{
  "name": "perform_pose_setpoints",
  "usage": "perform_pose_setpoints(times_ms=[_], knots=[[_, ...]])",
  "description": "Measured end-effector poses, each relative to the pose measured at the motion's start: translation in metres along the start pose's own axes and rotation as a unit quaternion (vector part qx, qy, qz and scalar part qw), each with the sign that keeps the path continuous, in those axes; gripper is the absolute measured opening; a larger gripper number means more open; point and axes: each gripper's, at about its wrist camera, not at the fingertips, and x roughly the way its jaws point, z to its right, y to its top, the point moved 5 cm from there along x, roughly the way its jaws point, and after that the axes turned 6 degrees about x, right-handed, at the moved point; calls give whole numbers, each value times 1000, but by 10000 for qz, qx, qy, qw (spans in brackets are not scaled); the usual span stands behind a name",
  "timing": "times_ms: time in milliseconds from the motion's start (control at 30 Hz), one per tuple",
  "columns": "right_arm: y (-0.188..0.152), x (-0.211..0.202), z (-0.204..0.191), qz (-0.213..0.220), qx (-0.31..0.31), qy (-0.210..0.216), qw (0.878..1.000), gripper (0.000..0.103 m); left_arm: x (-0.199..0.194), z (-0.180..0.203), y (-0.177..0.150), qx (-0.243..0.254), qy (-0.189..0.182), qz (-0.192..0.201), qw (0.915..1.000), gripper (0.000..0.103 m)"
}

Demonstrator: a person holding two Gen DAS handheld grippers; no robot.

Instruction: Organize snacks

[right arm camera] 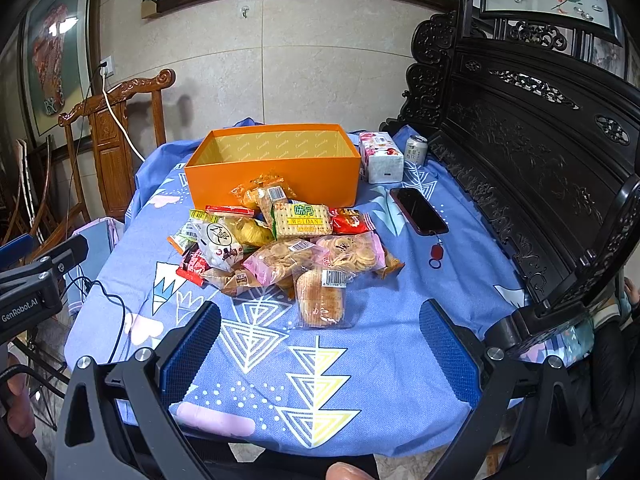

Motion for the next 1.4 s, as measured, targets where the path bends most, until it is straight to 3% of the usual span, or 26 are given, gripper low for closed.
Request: perform_pose_setpoints(times_ms=[1400], knots=[[-1, 2, -1, -33, -6, -6, 10000, 100, 2, 3, -4, 5, 0, -13, 10000, 99]])
